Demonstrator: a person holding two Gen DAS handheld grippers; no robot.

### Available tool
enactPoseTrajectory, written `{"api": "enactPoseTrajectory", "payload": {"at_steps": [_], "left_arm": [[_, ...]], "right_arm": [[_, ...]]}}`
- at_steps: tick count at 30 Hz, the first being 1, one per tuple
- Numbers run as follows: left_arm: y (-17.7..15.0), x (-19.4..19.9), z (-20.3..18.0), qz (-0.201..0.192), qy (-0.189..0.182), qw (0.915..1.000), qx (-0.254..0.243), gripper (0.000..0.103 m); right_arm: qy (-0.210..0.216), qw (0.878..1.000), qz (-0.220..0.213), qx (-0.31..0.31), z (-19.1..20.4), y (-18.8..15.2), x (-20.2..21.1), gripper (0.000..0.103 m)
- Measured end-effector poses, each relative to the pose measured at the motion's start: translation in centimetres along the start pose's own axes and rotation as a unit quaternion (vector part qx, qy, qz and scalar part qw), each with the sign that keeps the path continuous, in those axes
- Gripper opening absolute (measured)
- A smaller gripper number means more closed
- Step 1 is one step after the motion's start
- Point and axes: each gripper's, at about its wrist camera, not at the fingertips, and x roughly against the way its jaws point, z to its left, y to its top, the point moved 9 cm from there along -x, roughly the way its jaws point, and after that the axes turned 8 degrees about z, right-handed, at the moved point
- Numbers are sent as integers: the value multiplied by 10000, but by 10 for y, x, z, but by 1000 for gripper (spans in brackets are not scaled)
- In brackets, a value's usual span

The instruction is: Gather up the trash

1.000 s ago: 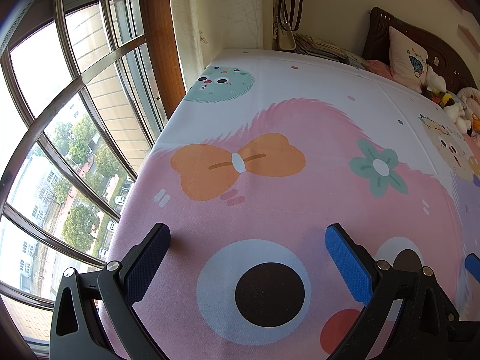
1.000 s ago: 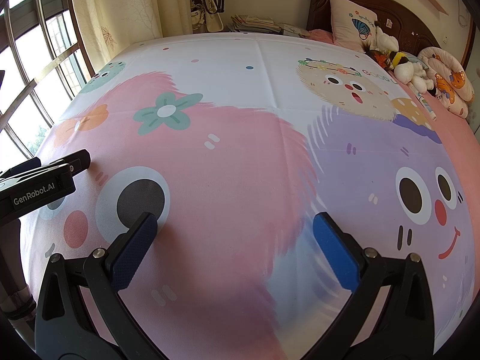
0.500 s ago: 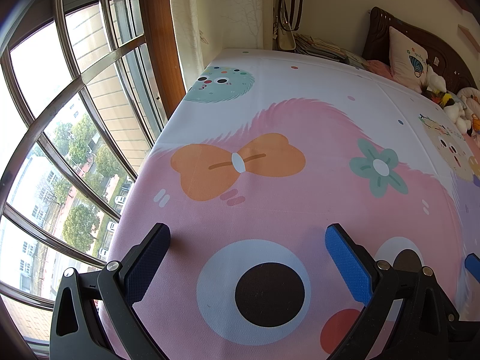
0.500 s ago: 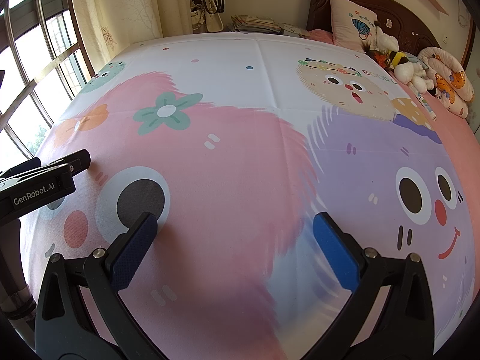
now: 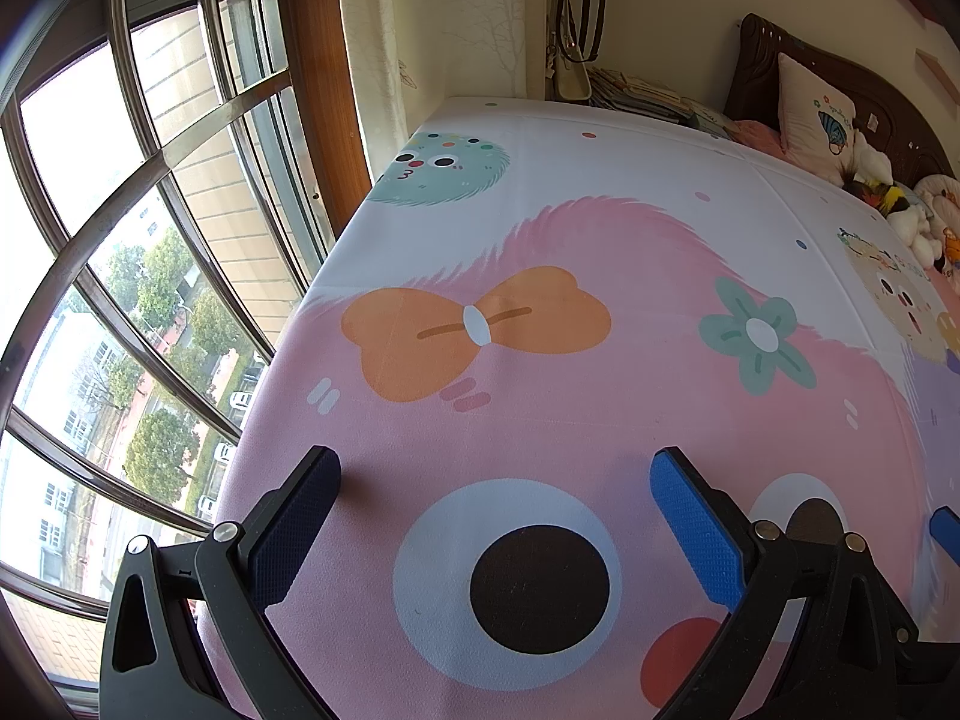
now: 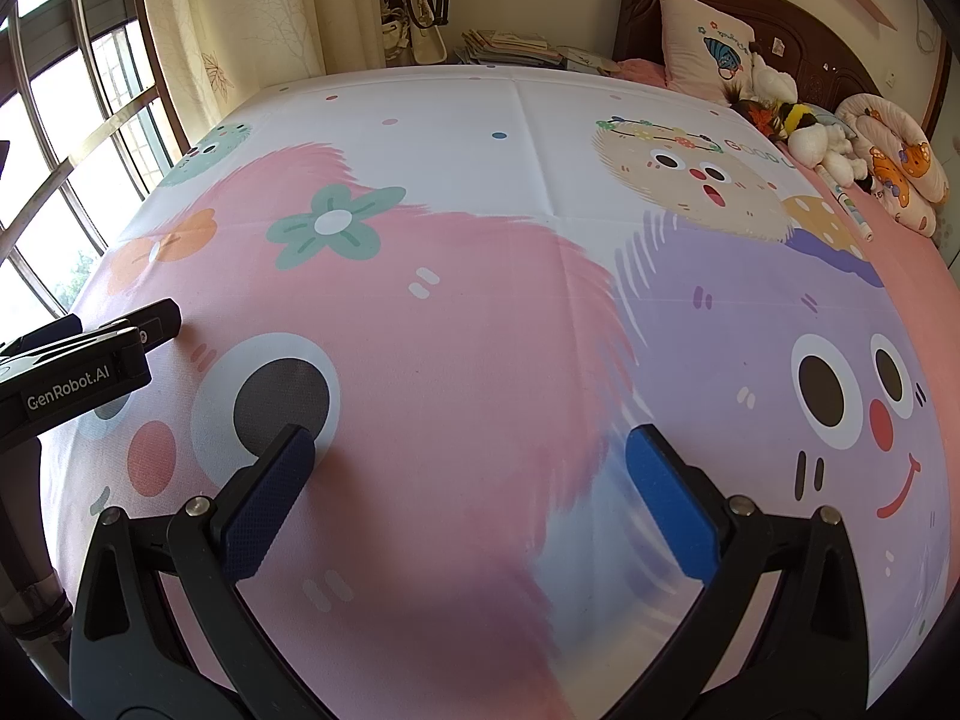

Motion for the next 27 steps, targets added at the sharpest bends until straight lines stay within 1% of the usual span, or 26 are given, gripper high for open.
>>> {"api": "enactPoseTrajectory", "payload": {"at_steps": [27], "left_arm": [[0, 0, 0, 0, -1, 10000, -2, 102]], "right_arm": [[0, 10000, 0, 0, 0, 0, 0, 103]]}}
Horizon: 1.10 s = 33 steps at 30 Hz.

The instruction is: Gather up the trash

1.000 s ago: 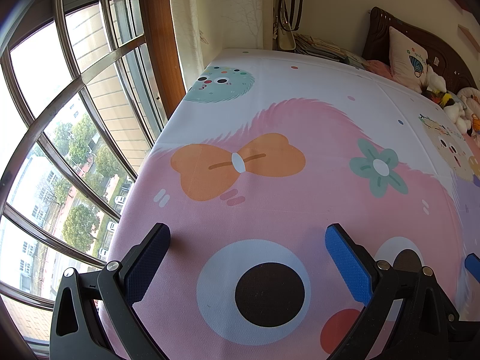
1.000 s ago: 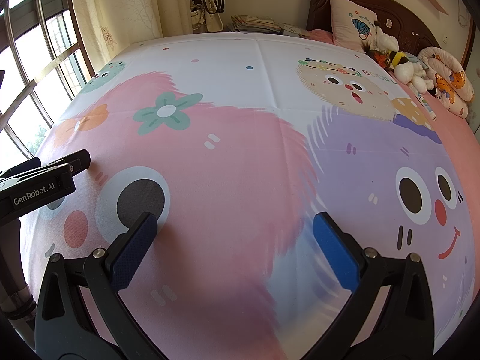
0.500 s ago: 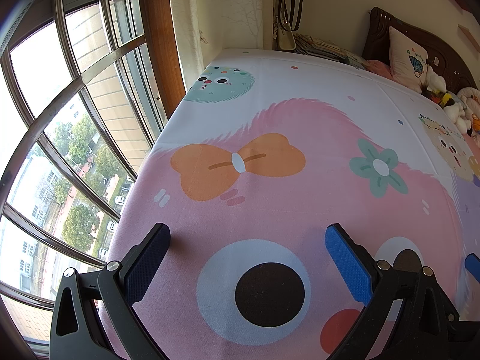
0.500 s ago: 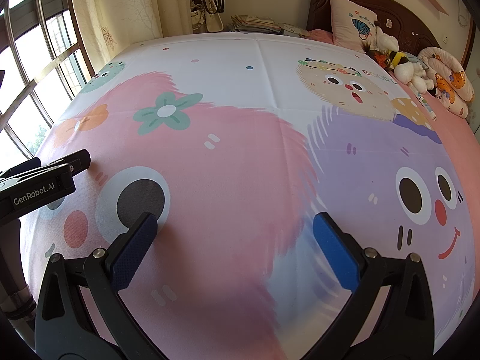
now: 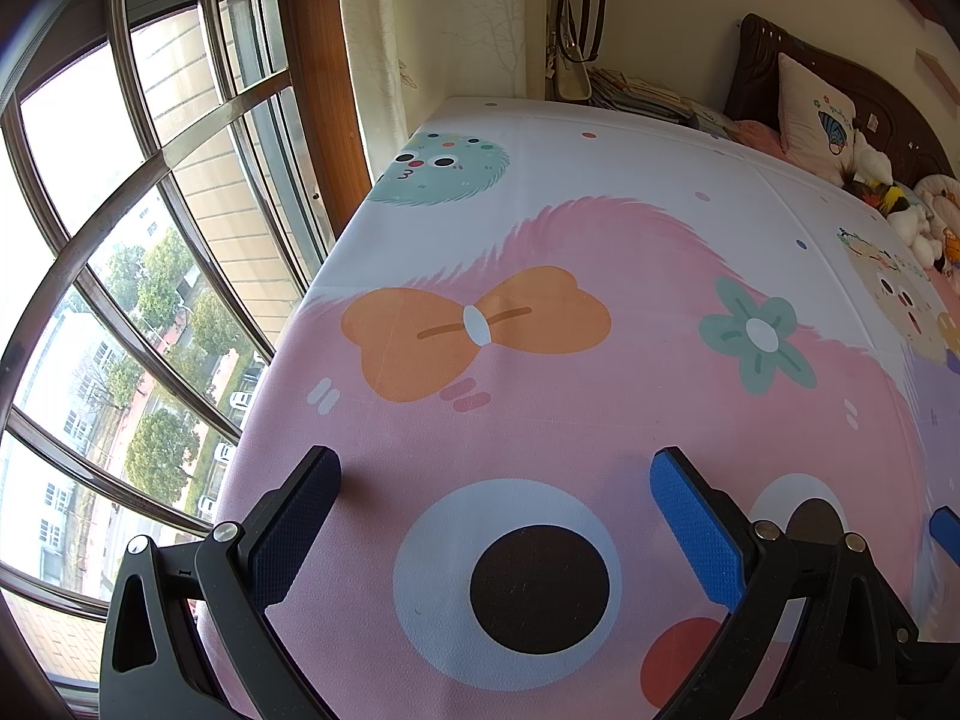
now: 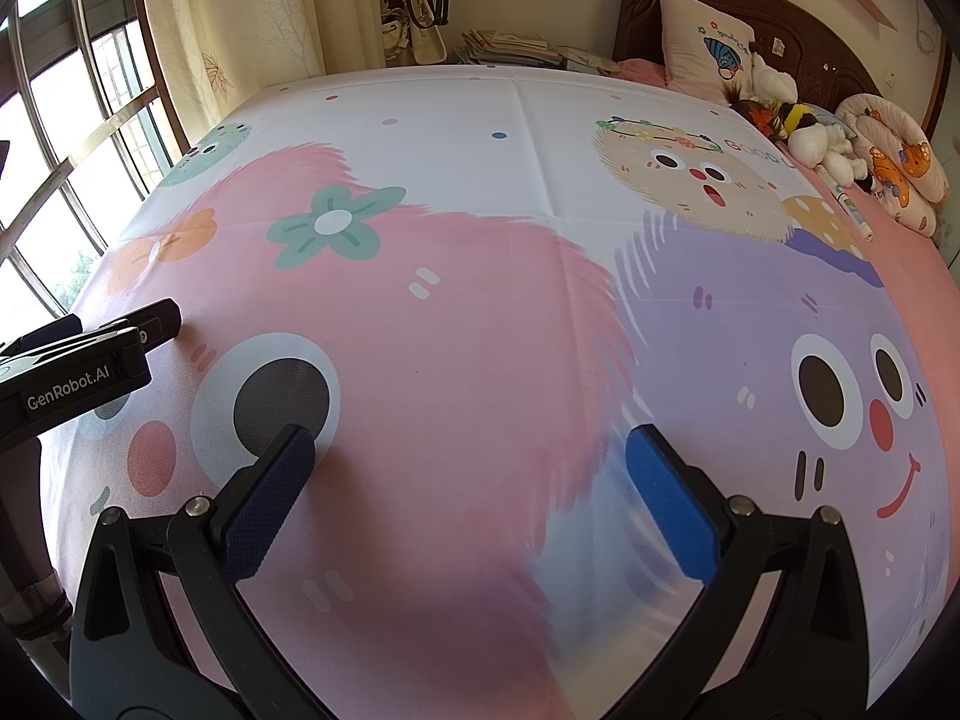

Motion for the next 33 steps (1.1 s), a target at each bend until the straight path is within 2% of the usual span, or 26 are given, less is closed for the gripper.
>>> {"api": "enactPoseTrajectory", "payload": {"at_steps": [33], "left_arm": [[0, 0, 0, 0, -1, 10000, -2, 102]], "right_arm": [[0, 10000, 1, 1, 0, 0, 0, 103]]}}
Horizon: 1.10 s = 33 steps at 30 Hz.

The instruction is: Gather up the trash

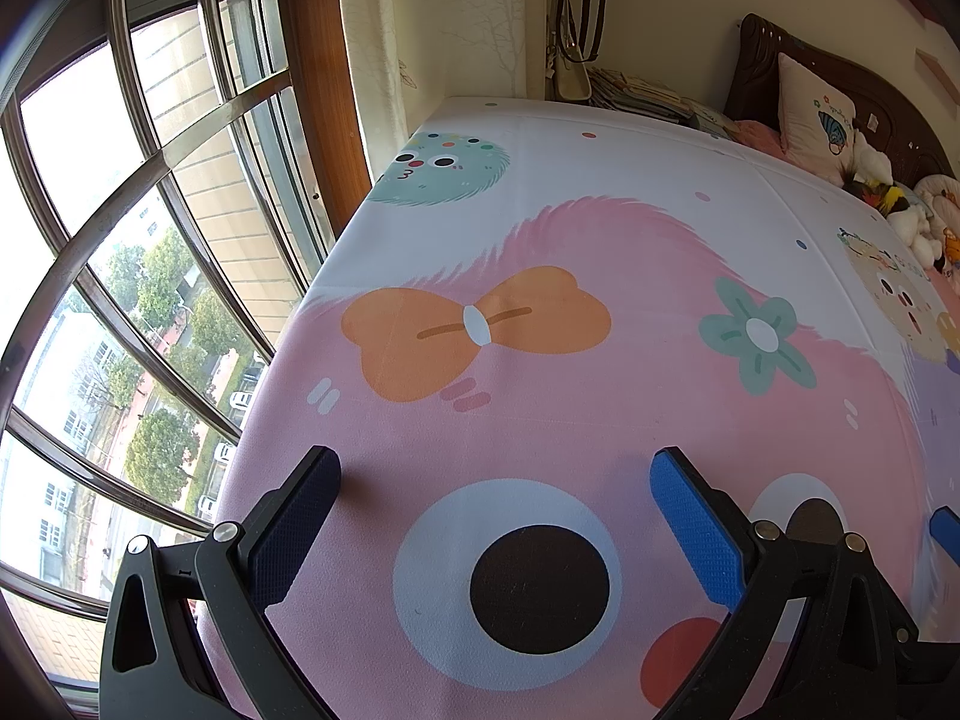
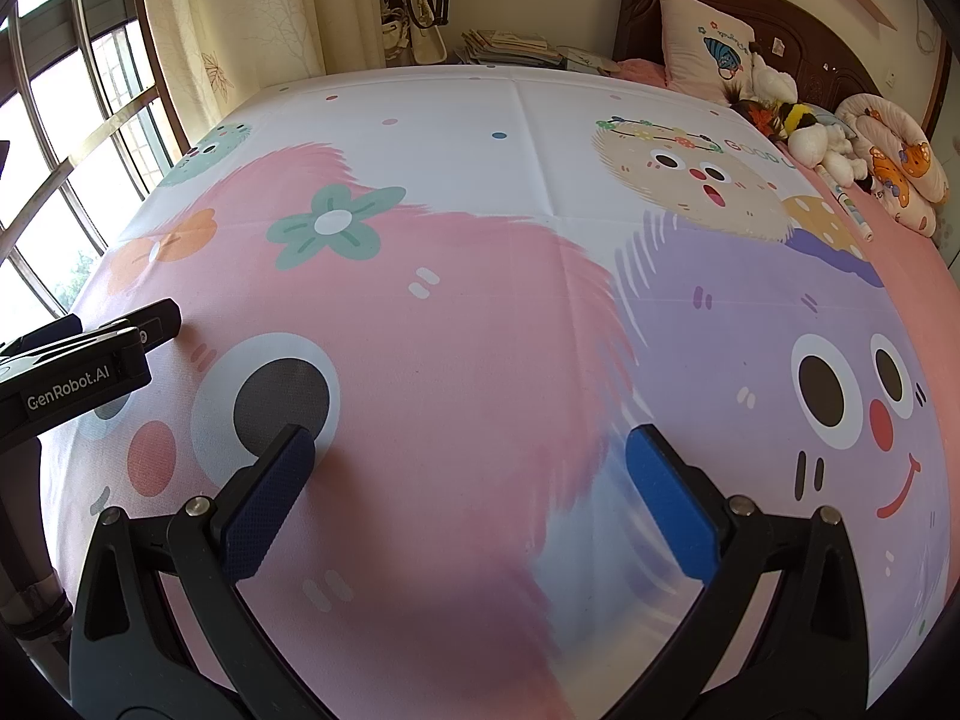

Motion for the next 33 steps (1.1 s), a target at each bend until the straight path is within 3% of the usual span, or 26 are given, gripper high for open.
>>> {"api": "enactPoseTrajectory", "payload": {"at_steps": [33], "left_arm": [[0, 0, 0, 0, -1, 10000, -2, 102]], "right_arm": [[0, 10000, 0, 0, 0, 1, 1, 103]]}}
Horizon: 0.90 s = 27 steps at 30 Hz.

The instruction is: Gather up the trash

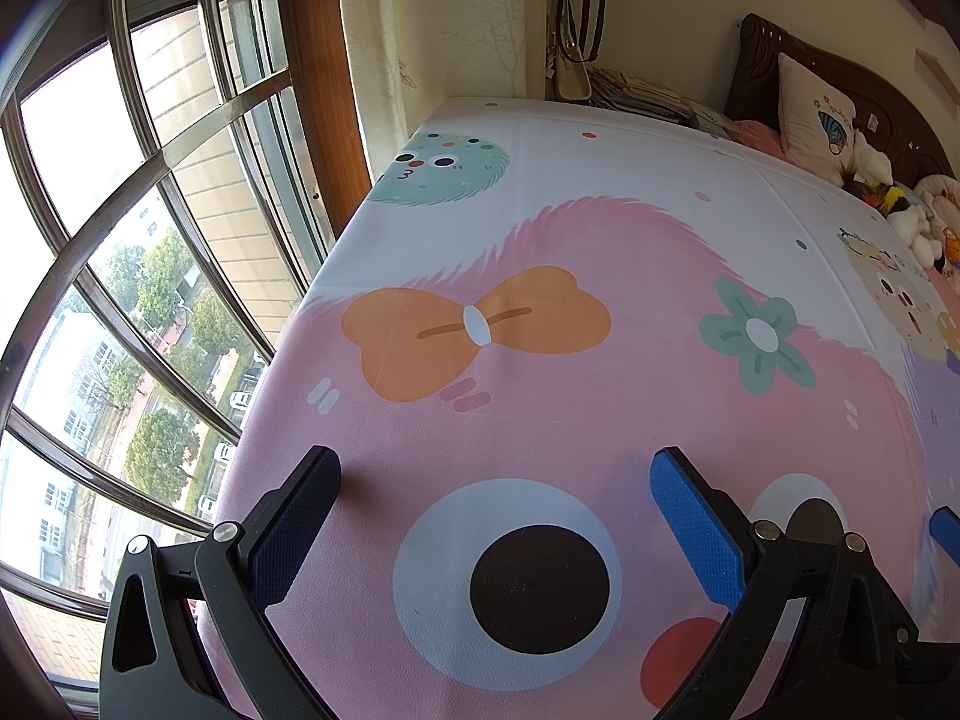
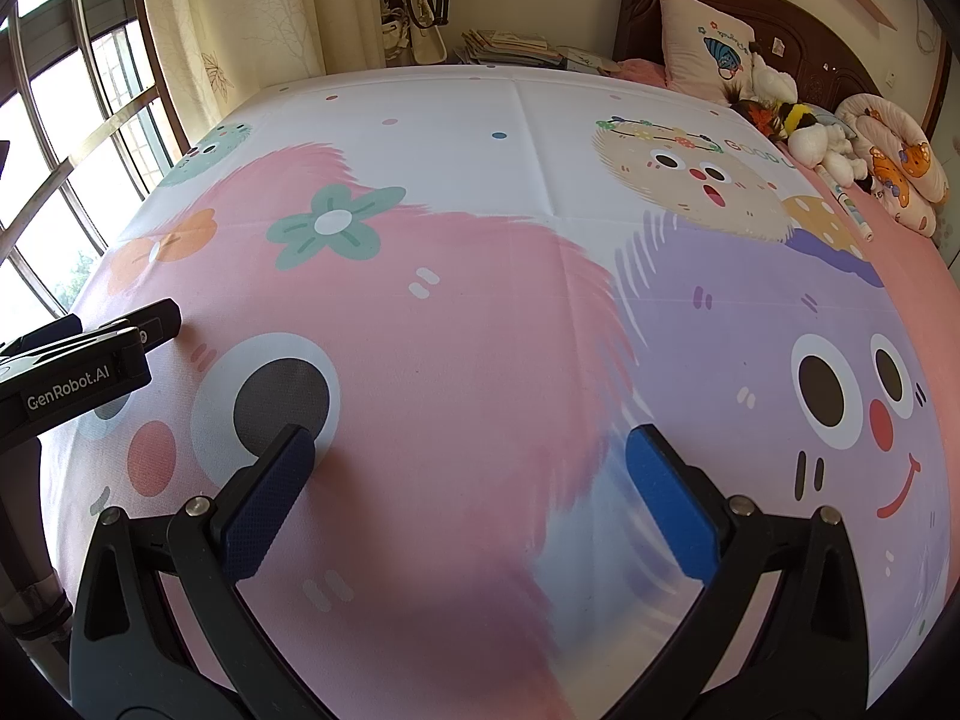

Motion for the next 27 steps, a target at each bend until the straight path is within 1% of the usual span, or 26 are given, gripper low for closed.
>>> {"api": "enactPoseTrajectory", "payload": {"at_steps": [27], "left_arm": [[0, -1, 0, 0, 0, 10000, -1, 102]], "right_arm": [[1, 10000, 0, 1, 0, -2, -1, 103]]}}
